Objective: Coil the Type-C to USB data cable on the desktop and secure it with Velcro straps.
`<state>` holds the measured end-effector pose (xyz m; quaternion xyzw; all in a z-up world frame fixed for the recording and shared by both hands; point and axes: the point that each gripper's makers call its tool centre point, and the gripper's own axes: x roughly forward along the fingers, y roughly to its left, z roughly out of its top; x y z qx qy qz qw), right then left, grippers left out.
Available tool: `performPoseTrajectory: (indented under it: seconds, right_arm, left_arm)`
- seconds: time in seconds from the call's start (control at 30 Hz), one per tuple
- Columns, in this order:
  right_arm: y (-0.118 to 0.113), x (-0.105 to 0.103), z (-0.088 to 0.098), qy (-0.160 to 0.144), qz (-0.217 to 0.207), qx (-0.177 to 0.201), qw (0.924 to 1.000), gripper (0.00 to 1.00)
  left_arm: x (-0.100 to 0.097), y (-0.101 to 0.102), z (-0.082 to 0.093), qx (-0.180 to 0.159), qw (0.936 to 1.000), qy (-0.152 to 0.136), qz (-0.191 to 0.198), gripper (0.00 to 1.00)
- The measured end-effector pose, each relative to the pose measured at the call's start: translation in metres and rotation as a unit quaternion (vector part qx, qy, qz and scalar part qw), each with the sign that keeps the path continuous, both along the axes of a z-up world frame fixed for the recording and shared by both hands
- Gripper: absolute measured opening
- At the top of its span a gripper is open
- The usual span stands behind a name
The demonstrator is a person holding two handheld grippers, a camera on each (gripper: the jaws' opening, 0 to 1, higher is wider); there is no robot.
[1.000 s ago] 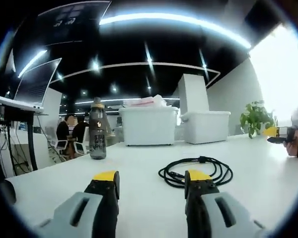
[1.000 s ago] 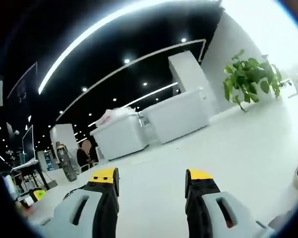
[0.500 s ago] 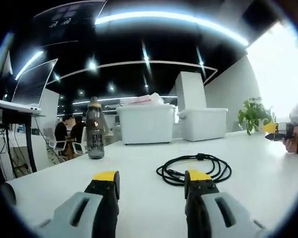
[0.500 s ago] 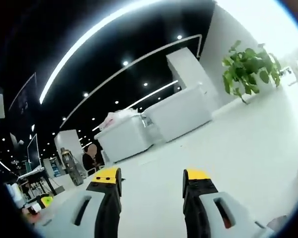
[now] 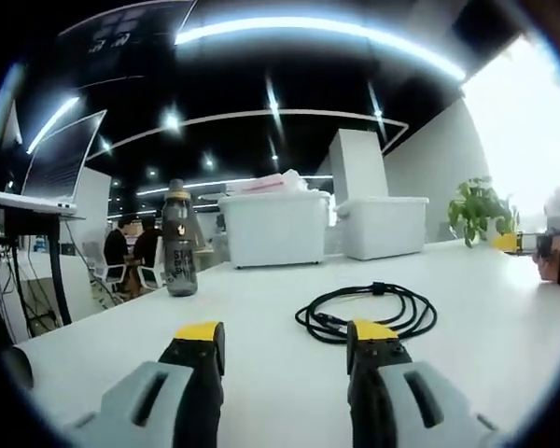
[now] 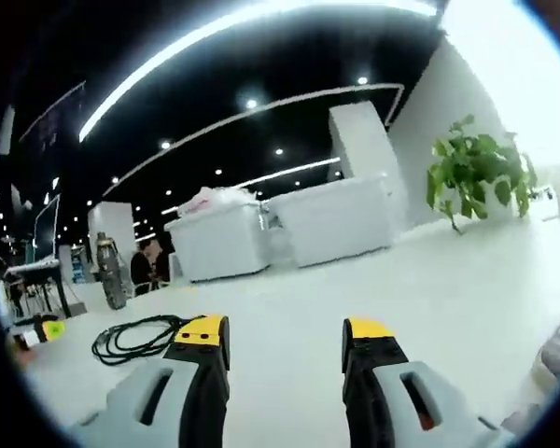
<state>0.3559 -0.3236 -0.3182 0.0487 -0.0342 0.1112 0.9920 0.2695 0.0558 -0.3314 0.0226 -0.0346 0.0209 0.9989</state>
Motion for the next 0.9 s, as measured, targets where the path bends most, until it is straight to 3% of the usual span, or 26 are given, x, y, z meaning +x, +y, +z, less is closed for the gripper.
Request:
performPoseTrajectory:
  seconds: [0.1,0.23,0.27,0.33,0.43,0.53,0.6,0.73,0.9]
  right_arm:
    - [0.0,0.006,0.005,-0.01,0.011,-0.008,0.9999,0.45]
    - [0.001,0.013,0.011,-0.011,0.027,0.038,0.9988,0.47]
    - [0.0,0.017,0.01,-0.007,0.022,0.035,0.9991,0.47]
    - [-0.002,0.026,0.009,-0.015,0.008,-0.03,0.9994,0.47]
    - [0.002,0.044,0.01,-0.036,0.01,-0.039,0.9985,0.49]
    - [0.006,0.051,0.005,-0.025,0.028,-0.037,0.9986,0.49]
    - [0.007,0.052,-0.001,-0.009,0.03,-0.016,0.9994,0.49]
    - [0.008,0.046,-0.012,0.016,0.039,-0.036,0.9985,0.49]
    - [0.011,0.041,-0.011,0.022,0.054,-0.014,0.9982,0.49]
  left_arm:
    - [0.004,0.003,-0.003,0.001,0.9999,0.011,-0.002,0.54]
    - [0.0,0.007,0.013,-0.056,0.9976,-0.037,-0.012,0.53]
    - [-0.002,0.008,0.01,-0.051,0.9982,-0.032,-0.009,0.53]
    - [-0.002,0.01,0.006,-0.049,0.9986,-0.021,-0.004,0.53]
    - [-0.008,0.012,0.003,-0.045,0.9989,-0.012,0.0,0.54]
    - [-0.012,0.011,-0.006,-0.031,0.9995,0.007,0.001,0.54]
    - [-0.013,0.009,-0.012,-0.019,0.9995,0.024,-0.001,0.54]
    - [-0.013,0.009,-0.004,-0.051,0.9985,0.003,-0.017,0.54]
    - [-0.015,0.008,-0.007,-0.053,0.9981,0.011,-0.029,0.54]
